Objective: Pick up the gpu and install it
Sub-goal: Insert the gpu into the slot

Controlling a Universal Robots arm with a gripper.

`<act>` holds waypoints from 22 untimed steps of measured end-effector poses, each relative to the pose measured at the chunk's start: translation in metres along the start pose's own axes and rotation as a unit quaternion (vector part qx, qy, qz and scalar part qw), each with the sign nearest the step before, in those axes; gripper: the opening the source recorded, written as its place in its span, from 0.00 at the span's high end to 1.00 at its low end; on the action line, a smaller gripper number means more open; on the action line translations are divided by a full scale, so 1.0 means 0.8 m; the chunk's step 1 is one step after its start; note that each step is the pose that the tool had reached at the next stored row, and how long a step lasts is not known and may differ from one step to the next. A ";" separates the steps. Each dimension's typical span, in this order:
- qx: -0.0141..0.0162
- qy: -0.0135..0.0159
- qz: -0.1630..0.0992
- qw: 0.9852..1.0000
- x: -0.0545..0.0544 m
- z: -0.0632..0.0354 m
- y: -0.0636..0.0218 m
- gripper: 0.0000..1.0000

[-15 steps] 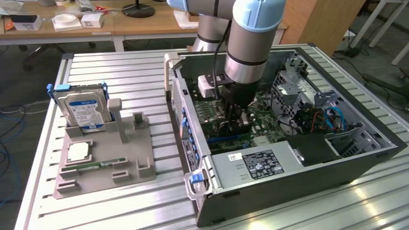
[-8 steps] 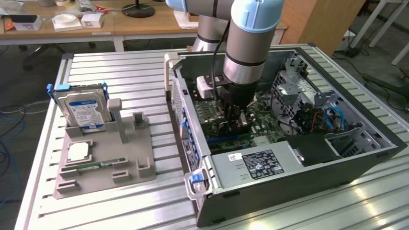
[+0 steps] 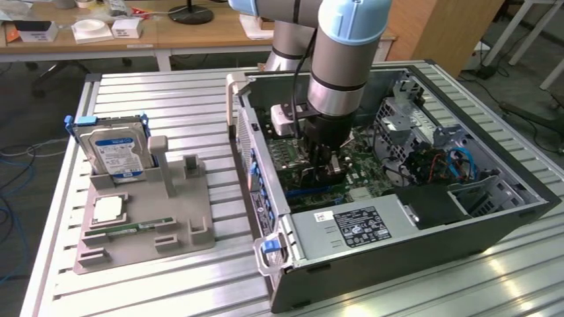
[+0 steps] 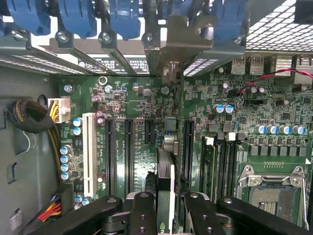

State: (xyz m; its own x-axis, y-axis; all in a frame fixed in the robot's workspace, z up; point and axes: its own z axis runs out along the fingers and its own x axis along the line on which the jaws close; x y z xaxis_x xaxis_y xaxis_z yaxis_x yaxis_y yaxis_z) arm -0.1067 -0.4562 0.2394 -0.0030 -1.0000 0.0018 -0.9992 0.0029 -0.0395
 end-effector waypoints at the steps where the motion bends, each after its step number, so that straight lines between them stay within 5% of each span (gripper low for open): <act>1: 0.000 0.000 0.000 1.000 0.000 0.001 0.000 0.73; 22: 0.000 0.000 0.000 1.000 0.000 0.006 0.001 0.73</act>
State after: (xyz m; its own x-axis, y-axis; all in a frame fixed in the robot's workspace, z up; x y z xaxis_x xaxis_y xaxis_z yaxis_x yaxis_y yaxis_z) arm -0.1069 -0.4562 0.2345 -0.0030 -1.0000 0.0010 -0.9992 0.0029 -0.0395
